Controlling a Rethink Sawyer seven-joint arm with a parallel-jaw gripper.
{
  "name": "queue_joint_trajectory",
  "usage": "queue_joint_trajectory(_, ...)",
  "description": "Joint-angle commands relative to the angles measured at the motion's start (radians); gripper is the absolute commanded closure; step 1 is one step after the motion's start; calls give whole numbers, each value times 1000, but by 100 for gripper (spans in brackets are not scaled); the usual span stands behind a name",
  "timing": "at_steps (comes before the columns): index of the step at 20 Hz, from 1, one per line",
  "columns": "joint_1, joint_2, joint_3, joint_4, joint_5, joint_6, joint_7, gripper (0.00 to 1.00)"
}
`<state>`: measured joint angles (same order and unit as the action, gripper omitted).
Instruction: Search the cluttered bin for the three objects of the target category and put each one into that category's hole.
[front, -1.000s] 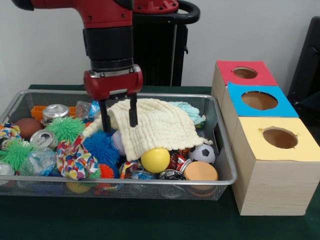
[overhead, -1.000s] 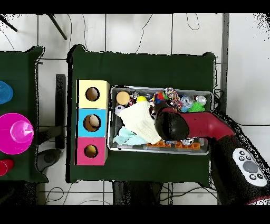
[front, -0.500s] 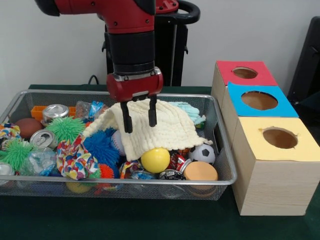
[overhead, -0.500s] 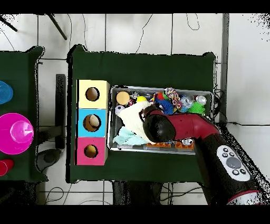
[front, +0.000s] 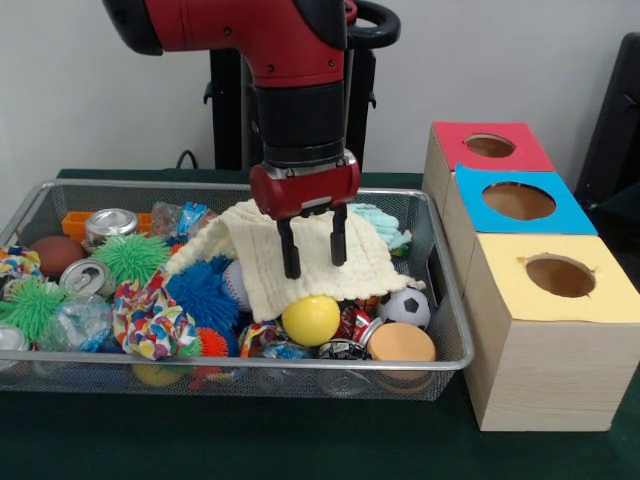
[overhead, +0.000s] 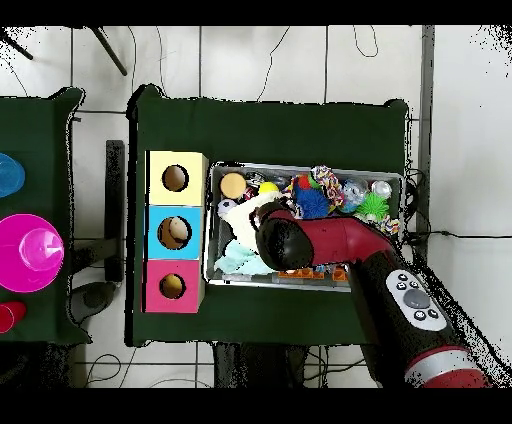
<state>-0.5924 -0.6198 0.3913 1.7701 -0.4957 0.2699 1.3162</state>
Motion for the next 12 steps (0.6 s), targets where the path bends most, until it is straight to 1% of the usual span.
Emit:
queue_joint_trajectory(1, -4, 94, -76, 40, 40, -121, 250, 0)
queue_joint_trajectory(4, -2, 121, -91, 31, 30, -126, 220, 0)
queue_joint_trajectory(8, 2, 168, -130, 14, 2, -161, 195, 0)
queue_joint_trajectory(12, 5, 199, -171, 0, -17, -164, 168, 0)
